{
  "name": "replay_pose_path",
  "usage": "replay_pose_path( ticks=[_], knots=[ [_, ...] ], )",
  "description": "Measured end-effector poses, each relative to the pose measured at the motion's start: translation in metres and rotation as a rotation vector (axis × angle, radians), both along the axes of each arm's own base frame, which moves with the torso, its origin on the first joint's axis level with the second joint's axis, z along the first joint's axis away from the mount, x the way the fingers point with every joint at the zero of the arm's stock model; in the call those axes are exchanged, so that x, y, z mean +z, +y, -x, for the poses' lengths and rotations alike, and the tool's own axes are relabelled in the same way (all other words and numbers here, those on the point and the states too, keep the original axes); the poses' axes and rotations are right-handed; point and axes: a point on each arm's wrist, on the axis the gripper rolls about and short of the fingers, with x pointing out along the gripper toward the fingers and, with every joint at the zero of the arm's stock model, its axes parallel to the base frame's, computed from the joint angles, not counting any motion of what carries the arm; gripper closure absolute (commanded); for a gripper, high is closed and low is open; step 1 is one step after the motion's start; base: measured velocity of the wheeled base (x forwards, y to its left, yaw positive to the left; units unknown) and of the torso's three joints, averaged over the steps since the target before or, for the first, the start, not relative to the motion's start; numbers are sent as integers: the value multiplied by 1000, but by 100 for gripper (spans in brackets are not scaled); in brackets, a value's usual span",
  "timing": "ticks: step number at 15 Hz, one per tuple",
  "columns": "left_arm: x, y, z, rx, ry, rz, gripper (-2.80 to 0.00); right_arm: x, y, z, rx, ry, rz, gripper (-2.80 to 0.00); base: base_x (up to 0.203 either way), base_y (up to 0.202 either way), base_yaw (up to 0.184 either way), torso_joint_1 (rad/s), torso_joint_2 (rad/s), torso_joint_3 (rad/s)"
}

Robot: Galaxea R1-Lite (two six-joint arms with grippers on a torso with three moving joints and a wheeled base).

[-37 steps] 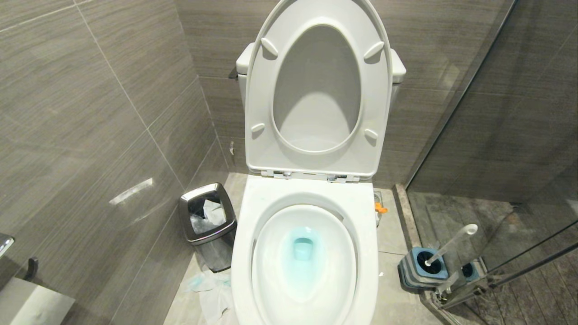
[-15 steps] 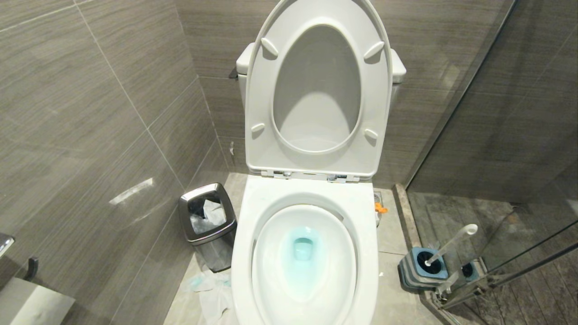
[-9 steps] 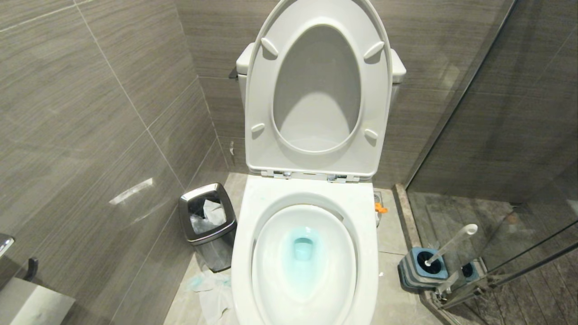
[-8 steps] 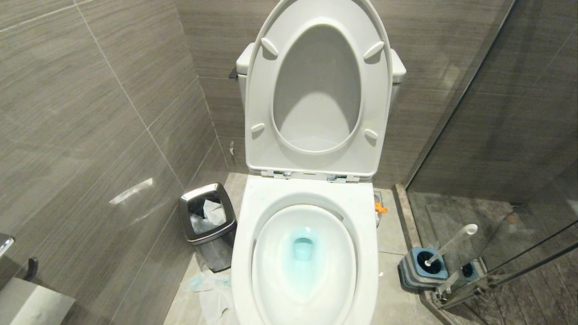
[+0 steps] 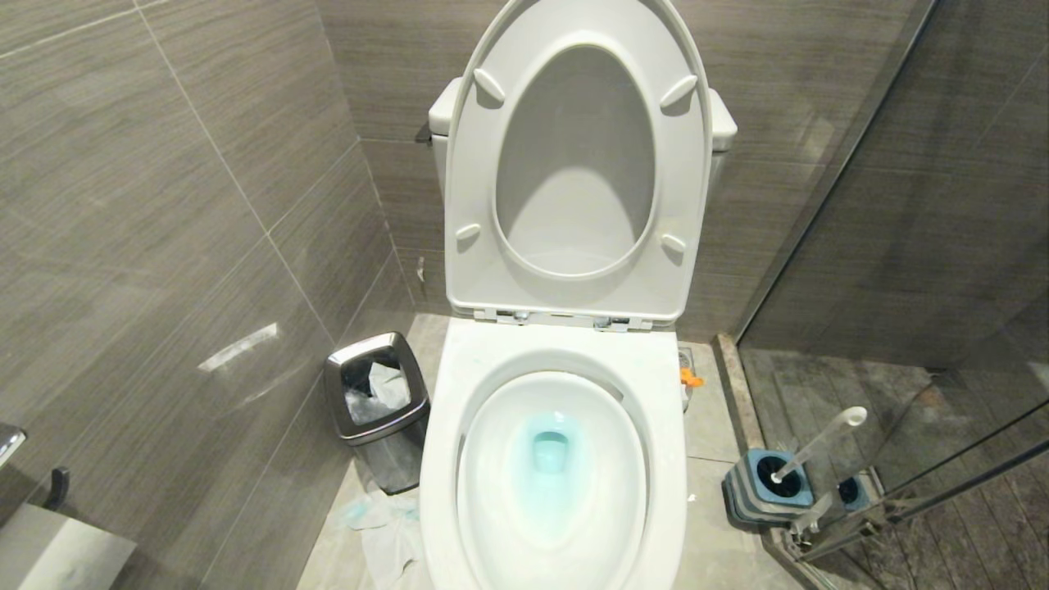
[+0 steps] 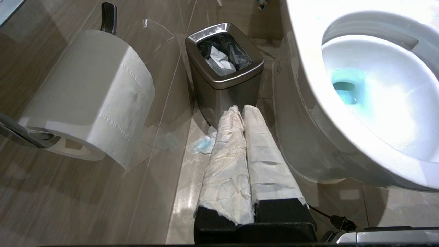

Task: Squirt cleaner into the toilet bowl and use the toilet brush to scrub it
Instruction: Flush the toilet

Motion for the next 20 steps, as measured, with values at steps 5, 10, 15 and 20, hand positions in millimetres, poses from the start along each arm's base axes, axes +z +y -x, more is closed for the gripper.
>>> replay_pose_path(
  ticks=[5,10,15,20],
  knots=[
    [0,0,0,-1,1,-15,0,0,0,0,0,0,0,0,0,0,0,0,0,0],
    [31,-2,11,-66,-92,-49,0,0,0,0,0,1,0,0,0,0,0,0,0,0],
    [79,-6,24,-285,-122,-55,0,0,0,0,0,1,0,0,0,0,0,0,0,0],
    [158,-9,1,-404,-162,-56,0,0,0,0,0,0,0,0,0,0,0,0,0,0]
  ],
)
